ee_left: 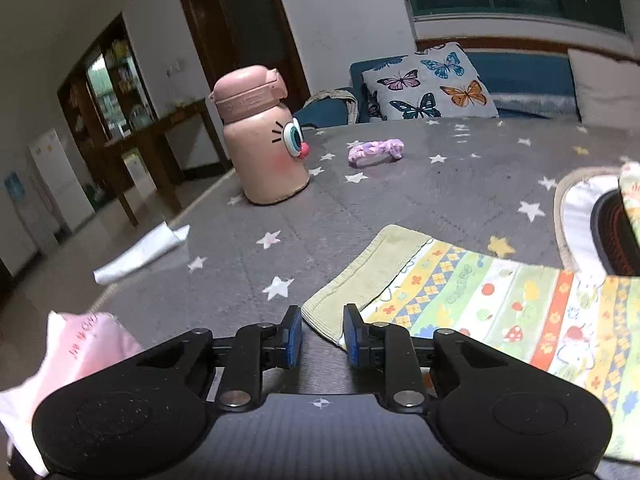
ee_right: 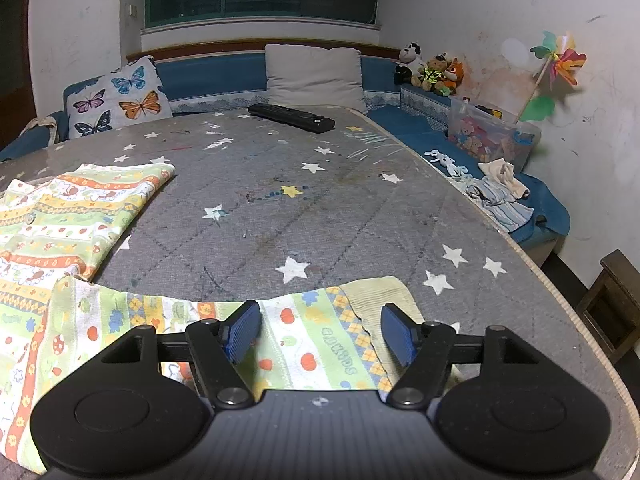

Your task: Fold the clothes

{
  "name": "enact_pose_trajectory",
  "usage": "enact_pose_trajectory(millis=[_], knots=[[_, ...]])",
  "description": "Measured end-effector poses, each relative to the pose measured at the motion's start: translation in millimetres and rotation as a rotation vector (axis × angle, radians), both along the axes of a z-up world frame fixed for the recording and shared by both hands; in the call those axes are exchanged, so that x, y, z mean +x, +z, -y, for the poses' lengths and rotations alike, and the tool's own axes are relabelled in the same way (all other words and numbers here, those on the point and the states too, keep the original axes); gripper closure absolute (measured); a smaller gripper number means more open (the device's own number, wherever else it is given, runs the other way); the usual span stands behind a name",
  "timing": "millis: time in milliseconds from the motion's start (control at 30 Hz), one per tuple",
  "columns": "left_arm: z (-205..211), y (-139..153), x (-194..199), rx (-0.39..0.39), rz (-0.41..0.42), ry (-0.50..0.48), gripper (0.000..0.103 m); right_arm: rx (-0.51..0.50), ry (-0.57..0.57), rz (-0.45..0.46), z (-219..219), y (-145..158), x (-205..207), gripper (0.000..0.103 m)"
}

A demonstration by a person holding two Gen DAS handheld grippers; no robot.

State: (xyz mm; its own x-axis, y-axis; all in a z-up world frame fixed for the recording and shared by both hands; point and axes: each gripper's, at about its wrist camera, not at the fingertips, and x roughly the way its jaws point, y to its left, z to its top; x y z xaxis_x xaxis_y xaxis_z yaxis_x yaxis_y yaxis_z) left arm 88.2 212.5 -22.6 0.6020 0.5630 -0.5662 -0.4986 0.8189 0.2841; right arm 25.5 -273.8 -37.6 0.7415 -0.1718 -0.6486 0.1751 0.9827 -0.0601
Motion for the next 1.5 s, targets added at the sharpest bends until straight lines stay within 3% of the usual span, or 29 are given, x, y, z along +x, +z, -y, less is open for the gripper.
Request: enact_pose_trajectory(millis=[167,500,633,800,900,1100,1333,1500], knots=[[0,0,-4,0.013,-0.015,0.003,0.080,-0.005,0.040,0.010,-9,8,-9,0.034],[10,6,-24,0.026,-0.020,-0.031,0.077,0.054,0.338,0.052,-71,40,-40,0.035],[36,12,-42,0.047,-0.014,-0.144,0.076,0.042,0.482,0.036,-105,41,-51,0.037],[93,15,-74,0.101,0.007,-0.394,0.066,-0.004,0.619,0.017,-140,36,-64,0.038],[128,15,-93,0.134,0.026,-0.548,0.059,-0.008,0.595,-0.003,-143,30,-66,0.041],[187,9,-114,0.182,0.048,-0.813,0.047,0.016,0.441,0.009,-103,29,-67,0.041],[227,-4,-126,0.261,0.031,-0.989,0.036,0.018,0.237,0.029,-40,30,-66,0.041],[250,-9,-135,0.354,0.055,-1.071,0.035,0.030,0.113,0.039,-4,25,-67,0.040]])
